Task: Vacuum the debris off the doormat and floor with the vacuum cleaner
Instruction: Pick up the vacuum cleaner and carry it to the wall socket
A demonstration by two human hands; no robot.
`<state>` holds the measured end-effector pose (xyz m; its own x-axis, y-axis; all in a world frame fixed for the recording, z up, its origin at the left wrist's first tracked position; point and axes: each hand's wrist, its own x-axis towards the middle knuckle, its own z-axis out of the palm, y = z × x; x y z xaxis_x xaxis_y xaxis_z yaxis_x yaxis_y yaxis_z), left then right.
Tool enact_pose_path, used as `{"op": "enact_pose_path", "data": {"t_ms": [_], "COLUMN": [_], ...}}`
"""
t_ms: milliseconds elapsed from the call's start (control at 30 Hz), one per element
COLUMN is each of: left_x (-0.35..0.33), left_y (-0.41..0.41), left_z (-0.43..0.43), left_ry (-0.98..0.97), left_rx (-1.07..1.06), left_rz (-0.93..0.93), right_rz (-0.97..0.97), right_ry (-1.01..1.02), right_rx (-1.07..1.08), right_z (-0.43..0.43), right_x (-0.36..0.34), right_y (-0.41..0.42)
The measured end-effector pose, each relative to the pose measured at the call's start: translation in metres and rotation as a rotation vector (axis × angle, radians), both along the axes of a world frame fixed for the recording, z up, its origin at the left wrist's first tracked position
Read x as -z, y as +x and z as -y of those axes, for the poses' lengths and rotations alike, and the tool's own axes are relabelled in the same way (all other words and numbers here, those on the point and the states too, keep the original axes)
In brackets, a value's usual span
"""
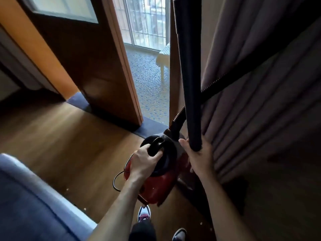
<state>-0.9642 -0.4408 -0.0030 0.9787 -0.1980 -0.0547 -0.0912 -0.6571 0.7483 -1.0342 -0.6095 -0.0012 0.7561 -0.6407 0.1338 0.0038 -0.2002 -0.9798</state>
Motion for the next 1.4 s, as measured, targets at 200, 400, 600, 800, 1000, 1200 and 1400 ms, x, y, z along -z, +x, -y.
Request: {"op": "enact_pose_path", "data": {"t_ms": [200, 400, 600, 800, 1000, 1200, 1400], "left_x": [-0.013, -0.021, -0.010, 0.001, 0.005, 0.000, 0.002], "left_y": [-0.008, 0.002, 0.039, 0.108, 0.192, 0.257, 0.313], "left_z": [-0.062, -0.123, -0.182, -0.244, -0.320, -0.381, -0.433], "left_ry": [0.003, 0.000, 0.008, 0.003, -0.018, 0.009, 0.039], "left_rx": [-0.275, -0.479, -0.621, -0.674, -0.676, -0.716, -0.812], "left_rz": [0.060, 0.130, 0.160, 0.126, 0.087, 0.071, 0.050], "right_rz": [-0.030, -0.017, -0.067, -0.093, -0.114, -0.059, -0.069], "right_ry": [-0.083, -0.130, -0.125, -0.092, -0.117, -0.116, -0.092], "right_rx": [-0.247, -0.465, -0.600, -0.691, -0.751, -0.747, -0.799], "right_z": [-0.045, -0.098, -0.152, -0.220, -0.301, -0.360, -0.409], "right_x": [-0.002, -0.015, -0.014, -0.009, -0.015, -0.023, -0.025], "right_y": [0.035, 0.075, 0.133, 0.217, 0.310, 0.388, 0.460]}}
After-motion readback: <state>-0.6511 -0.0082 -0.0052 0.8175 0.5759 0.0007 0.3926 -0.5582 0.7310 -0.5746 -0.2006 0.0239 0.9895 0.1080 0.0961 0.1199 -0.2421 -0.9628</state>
